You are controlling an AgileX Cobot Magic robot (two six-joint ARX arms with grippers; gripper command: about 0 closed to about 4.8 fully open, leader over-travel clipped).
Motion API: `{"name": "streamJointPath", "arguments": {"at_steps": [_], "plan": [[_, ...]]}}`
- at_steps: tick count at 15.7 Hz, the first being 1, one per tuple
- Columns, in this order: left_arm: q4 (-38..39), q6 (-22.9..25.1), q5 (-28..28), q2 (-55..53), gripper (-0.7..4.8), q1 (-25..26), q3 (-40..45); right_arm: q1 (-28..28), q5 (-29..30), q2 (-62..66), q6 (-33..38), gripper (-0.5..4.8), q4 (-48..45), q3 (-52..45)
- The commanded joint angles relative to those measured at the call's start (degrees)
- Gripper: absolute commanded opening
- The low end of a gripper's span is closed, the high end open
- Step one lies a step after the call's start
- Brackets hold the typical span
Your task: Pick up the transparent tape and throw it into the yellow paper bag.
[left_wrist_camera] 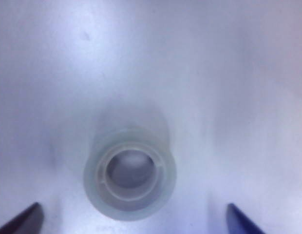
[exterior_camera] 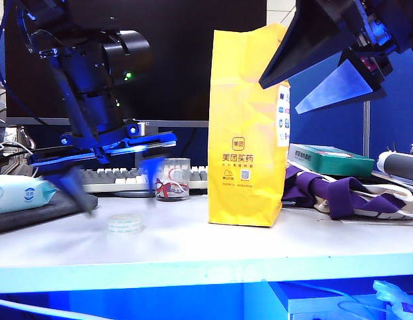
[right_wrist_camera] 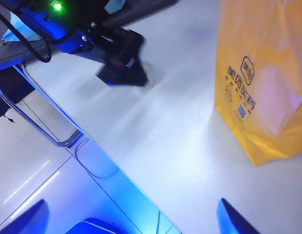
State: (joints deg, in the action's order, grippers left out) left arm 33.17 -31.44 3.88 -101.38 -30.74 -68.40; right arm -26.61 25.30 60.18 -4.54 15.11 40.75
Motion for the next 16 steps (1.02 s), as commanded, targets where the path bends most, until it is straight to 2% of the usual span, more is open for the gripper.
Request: {"name": "streamJointPath", "arguments": {"at_steps": [1, 9, 10, 11, 16], "plan": [[-2.9, 1.6, 0.1, -0.1, 4.79, 0.0, -0.2, 0.0, 0.3, -0.2, 0.0, 4.63, -0.4, 0.3], [-3.6, 5.3, -1.1, -3.0, 4.79, 0.0, -0.2, 0.0, 0.1, -0.2, 0.0, 4.63, -0.6, 0.3], [-3.5, 5.9, -1.1, -3.0, 4.31, 0.0, -0.2, 0.0, 0.1, -0.2, 0.0, 4.63, -0.7, 0.3], [-3.5, 6.4, -1.1, -3.0, 3.59, 0.0, -0.2, 0.0, 0.1, -0.2, 0.0, 4.63, -0.8, 0.3], [-4.2, 7.7, -1.1, -3.1, 2.55, 0.0, -0.2, 0.0, 0.1, -0.1, 0.0, 4.63, -0.9, 0.3]]}}
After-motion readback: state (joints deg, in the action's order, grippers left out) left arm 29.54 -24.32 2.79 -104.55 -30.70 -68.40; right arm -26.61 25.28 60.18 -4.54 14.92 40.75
